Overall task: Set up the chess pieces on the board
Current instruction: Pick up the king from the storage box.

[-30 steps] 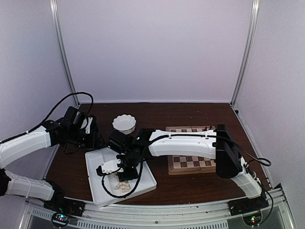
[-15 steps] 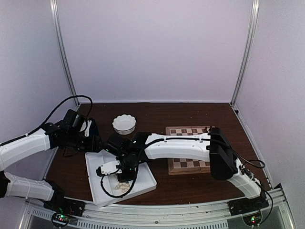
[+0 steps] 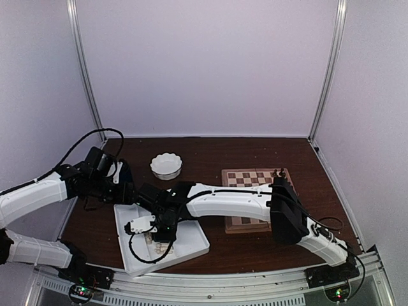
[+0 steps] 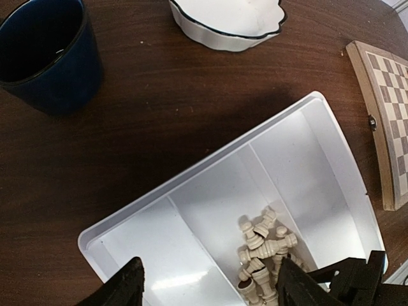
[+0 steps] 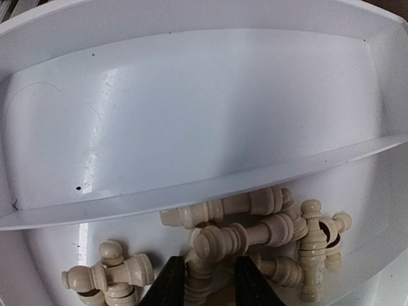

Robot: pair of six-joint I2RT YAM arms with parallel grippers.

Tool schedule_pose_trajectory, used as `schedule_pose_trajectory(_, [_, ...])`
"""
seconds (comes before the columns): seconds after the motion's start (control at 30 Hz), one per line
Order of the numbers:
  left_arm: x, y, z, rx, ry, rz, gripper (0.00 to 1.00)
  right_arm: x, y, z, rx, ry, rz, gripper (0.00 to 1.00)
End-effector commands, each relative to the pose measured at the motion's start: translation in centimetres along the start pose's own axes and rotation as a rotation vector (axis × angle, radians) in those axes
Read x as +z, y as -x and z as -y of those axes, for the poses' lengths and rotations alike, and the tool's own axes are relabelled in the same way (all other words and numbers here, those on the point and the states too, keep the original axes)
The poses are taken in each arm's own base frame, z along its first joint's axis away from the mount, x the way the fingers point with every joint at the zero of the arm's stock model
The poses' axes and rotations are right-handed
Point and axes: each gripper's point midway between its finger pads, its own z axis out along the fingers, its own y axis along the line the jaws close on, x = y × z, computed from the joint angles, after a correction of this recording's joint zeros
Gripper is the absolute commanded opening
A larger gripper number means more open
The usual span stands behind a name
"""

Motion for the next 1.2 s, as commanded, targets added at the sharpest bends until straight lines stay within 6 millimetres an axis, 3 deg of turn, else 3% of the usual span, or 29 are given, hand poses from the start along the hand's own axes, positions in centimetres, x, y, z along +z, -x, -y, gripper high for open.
schedule_pose_trajectory(0.0, [0.1, 0.1, 0.1, -0.013, -0.012, 0.005, 0.72, 0.6, -0.1, 0.3, 0.047, -0.028, -0.017, 0.27])
schedule_pose_trajectory(0.1, [0.2, 0.0, 0.0, -0.015, -0.010, 0.001, 0.72, 0.1, 0.4, 0.8, 0.062, -0.046, 0.001, 0.26])
schedule_pose_trajectory(0.23, [0.3, 0.0, 0.0, -0.017, -0.011, 0.000, 0.72, -0.5, 1.1, 1.2, 0.061, -0.063, 0.023, 0.40])
schedule_pose_trajectory(0.43, [0.4, -0.1, 0.1, -0.023, -0.015, -0.004, 0.72, -0.2, 1.4, 1.2, 0.052, -0.062, 0.029, 0.48])
schedule_pose_trajectory(0.63, [0.2, -0.1, 0.0, -0.027, -0.015, -0.001, 0.72, 0.5, 0.8, 0.2, 0.065, -0.008, 0.021, 0.49])
schedule_pose_trajectory(1.0, [0.2, -0.4, 0.1, -0.038, -0.018, -0.007, 0.72, 1.7, 2.2, 1.0, 0.047, -0.033, 0.067, 0.55])
schedule_pose_trajectory(1.17, [0.1, -0.6, 0.0, -0.043, -0.019, -0.005, 0.72, 1.9, 2.3, 1.3, 0.055, -0.051, 0.066, 0.46])
